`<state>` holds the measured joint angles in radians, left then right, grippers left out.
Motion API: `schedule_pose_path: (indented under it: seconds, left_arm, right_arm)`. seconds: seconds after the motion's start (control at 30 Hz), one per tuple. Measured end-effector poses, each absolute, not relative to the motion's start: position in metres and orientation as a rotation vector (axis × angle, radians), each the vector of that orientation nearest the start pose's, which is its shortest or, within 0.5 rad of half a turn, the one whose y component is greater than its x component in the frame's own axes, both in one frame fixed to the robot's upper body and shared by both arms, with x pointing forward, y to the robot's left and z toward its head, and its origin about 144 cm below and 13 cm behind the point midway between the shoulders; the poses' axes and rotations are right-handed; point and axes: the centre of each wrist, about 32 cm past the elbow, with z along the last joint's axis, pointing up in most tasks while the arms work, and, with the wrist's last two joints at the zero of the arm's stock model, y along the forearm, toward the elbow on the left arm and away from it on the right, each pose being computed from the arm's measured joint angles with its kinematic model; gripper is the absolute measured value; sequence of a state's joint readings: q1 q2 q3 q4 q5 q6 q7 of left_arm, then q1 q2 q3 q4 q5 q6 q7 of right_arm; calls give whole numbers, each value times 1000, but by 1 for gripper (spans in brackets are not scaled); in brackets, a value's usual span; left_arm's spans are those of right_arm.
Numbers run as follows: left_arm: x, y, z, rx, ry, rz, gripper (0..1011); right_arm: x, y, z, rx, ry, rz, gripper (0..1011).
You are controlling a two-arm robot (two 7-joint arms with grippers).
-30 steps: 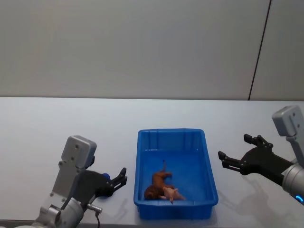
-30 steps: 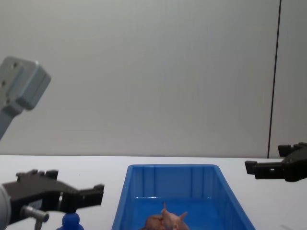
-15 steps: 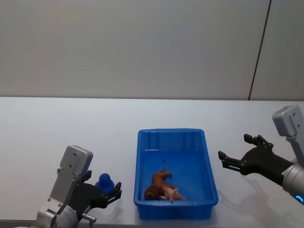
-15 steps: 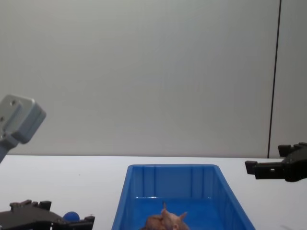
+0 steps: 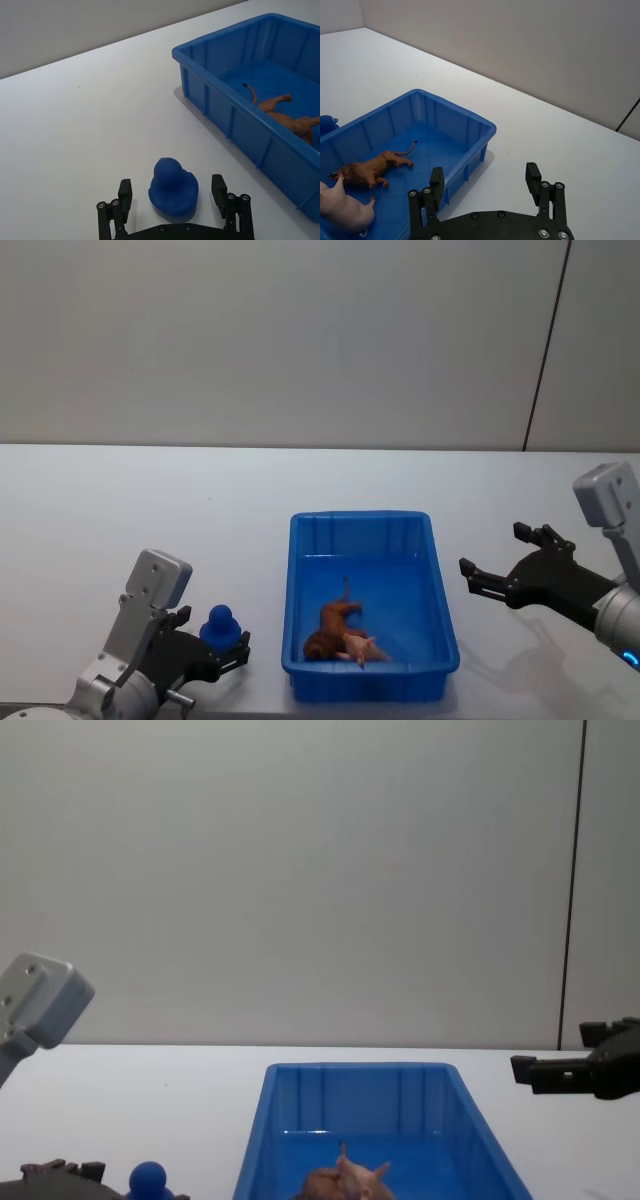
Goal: Pick up the two dolls from the table and place them into the box.
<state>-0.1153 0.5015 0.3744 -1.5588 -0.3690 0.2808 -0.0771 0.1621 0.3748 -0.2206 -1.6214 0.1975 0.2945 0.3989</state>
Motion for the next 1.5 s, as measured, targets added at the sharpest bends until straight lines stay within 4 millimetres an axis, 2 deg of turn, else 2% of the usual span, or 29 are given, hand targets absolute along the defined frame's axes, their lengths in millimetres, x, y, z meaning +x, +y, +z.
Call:
schedule_pose_path:
  seconds: [0.3, 0.5, 0.53, 0.7, 0.73, 0.9, 1.1, 1.3, 1.5]
  left_arm:
    - [483, 274, 1148, 422, 131, 1139, 982]
    - [489, 277, 1145, 435, 138, 1130, 861]
    - [489, 277, 1145, 436, 139, 1129, 800]
    - [492, 279, 1144, 439, 138, 1125, 680]
    - [493, 279, 1144, 439, 137, 1125, 614]
    - [495, 280, 1145, 445, 130, 1123, 567]
    - [498, 280, 1154, 451, 98, 1120, 523]
    - [506, 275, 1170, 444, 32, 1094, 486]
    - [523, 262, 1189, 413, -47, 1039, 447]
  right_arm:
    - [494, -265, 1204, -273, 1, -983, 1001]
    - [494, -264, 1204, -273, 1, -983, 1001]
    - [494, -264, 1204, -273, 1, -983, 1001]
    - [494, -264, 1204, -273, 1, -983, 1001]
    - [494, -264, 1204, -273, 1, -983, 1001]
    - [494, -265, 1204, -273, 1, -983, 1001]
    - [494, -264, 1204, -273, 1, -983, 1001]
    - [494, -264, 1204, -272, 1, -983, 1001]
    - [494, -264, 1204, -272, 1, -983, 1001]
